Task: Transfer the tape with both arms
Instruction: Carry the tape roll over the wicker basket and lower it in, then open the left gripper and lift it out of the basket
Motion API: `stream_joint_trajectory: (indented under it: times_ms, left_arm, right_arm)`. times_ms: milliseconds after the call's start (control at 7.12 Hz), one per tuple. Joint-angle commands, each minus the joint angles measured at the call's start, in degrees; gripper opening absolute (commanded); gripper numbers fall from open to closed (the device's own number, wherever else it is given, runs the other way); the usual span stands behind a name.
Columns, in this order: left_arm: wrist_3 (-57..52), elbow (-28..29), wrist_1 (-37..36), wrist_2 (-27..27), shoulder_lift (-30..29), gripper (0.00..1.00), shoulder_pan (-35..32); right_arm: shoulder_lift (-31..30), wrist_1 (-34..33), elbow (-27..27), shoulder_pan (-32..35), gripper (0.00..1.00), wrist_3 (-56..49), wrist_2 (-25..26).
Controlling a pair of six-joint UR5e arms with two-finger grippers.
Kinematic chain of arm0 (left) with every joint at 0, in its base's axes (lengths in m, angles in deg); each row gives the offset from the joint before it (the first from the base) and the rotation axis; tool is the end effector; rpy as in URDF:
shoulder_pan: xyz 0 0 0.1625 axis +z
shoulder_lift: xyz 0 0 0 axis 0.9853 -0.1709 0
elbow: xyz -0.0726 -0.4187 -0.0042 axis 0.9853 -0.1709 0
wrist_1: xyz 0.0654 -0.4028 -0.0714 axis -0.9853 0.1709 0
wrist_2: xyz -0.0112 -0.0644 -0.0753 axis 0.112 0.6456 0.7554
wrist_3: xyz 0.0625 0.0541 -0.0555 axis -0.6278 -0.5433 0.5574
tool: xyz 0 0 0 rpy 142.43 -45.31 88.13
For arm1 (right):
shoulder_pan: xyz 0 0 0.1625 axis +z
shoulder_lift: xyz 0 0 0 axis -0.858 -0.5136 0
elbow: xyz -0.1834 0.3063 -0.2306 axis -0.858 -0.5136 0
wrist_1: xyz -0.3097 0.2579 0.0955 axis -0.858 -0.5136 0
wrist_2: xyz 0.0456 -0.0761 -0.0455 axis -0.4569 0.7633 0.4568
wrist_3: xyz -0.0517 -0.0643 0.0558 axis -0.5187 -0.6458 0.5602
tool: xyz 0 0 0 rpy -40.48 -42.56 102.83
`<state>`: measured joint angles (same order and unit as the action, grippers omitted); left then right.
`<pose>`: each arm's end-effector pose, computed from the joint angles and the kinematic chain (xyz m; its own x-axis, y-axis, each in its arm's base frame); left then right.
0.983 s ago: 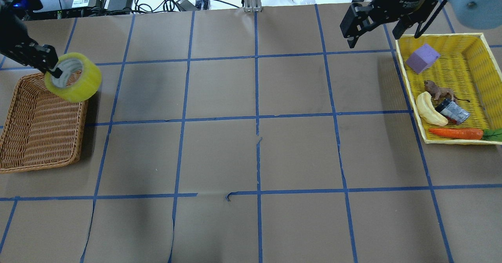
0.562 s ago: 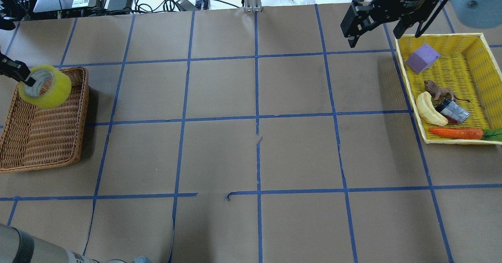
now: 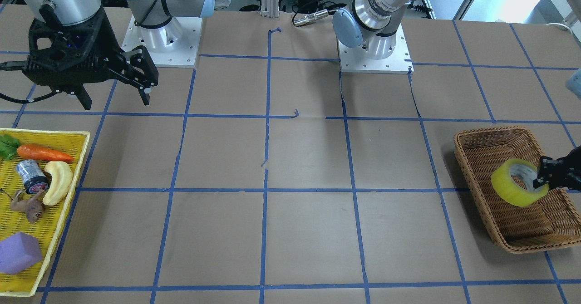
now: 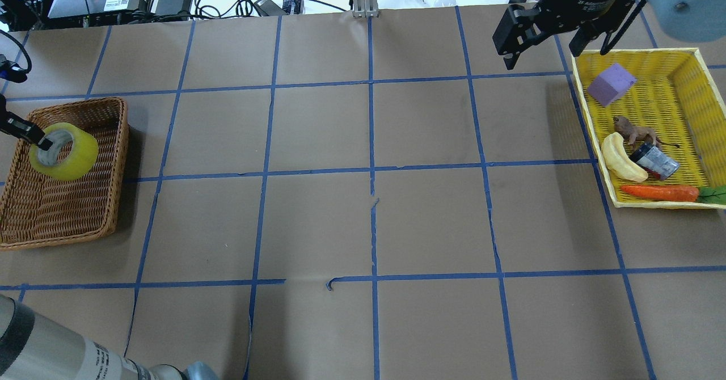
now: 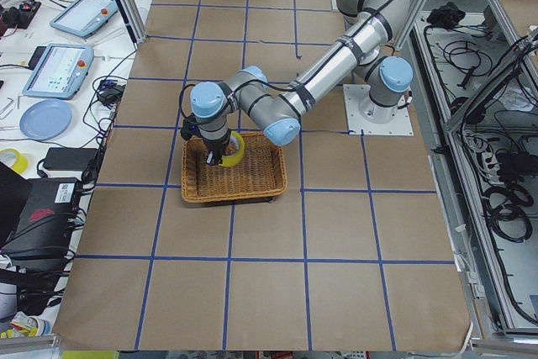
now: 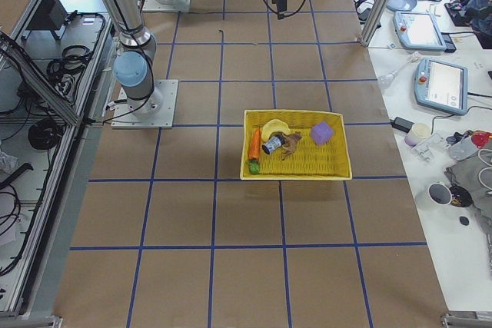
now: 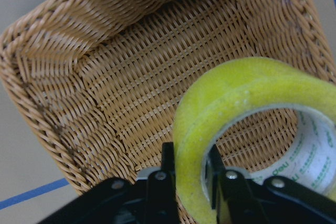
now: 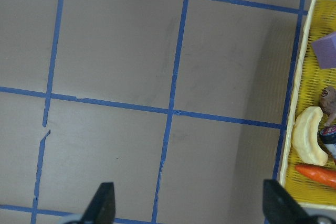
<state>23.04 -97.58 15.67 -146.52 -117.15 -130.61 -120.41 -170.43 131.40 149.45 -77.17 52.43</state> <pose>0.3057 -0.5843 0.2796 -0.9341 0.3552 0.0355 0.3549 0.9348 -0.0152 0.1340 -0.5194 0.5209 -0.9879 -0.1491 0.0421 -0.1529 0.9821 -0.1103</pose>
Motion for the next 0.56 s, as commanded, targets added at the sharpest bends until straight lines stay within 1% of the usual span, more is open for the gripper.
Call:
stream_joint_trajectory:
  times_ms: [0,140,281,421]
  left_arm:
    - [1.2,-0.9,-0.6,0.4,0.7,1.00,0.0]
    - [1.4,-0.7,-0.7,0.5,1.9,1.00,-0.5]
    - [4.7,-0.3,0.0,0.3,4.8,1.00,-1.9]
    - [9.2,0.2,2.5,-0.2,8.6,1.00,-5.6]
  right_arm:
    - [0.0,0.0,0.0,0.0,1.00,0.0,0.0]
    - [0.0,0.0,0.0,0.0,1.00,0.0,0.0]
    - [0.0,0.0,0.0,0.0,1.00,-0.1,0.0]
    - [0.0,0.0,0.1,0.0,1.00,0.0,0.0]
